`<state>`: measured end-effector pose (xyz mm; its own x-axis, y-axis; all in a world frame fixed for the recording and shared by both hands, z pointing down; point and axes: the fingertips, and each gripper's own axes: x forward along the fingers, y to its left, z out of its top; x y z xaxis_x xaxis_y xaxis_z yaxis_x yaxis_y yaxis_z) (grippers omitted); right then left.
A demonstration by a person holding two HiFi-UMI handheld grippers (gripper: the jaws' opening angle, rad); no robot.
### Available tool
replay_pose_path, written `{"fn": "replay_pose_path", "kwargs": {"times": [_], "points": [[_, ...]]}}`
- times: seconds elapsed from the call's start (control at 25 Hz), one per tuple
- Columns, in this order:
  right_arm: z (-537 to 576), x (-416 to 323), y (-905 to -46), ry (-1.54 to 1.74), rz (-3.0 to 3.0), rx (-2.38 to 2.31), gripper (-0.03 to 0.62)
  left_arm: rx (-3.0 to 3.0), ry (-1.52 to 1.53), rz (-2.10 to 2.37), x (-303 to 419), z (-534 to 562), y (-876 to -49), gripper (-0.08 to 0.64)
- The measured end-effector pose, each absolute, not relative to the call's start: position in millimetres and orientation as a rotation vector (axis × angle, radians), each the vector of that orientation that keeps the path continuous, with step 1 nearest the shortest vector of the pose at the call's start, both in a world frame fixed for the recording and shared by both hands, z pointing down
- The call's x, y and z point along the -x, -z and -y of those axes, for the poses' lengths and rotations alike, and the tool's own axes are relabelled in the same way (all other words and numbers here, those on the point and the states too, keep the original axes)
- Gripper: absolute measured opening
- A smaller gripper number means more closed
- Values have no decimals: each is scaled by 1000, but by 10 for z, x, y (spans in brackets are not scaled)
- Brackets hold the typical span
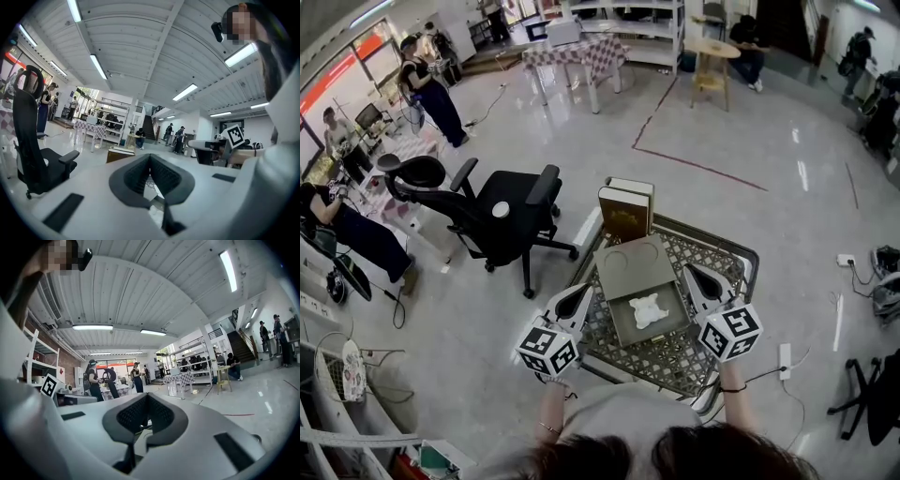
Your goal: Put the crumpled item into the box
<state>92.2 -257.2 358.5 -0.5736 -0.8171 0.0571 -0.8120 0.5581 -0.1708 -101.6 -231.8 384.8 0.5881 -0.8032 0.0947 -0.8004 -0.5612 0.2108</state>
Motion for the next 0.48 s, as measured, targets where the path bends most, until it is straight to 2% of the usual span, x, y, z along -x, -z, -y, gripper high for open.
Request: {"fn": "replay_pose_path", "kwargs": {"times": [0.48], "points": [[2581,-1187,-3414,211,-2680,1524,21,-2626,58,1391,1154,2354,-3622,17]]}}
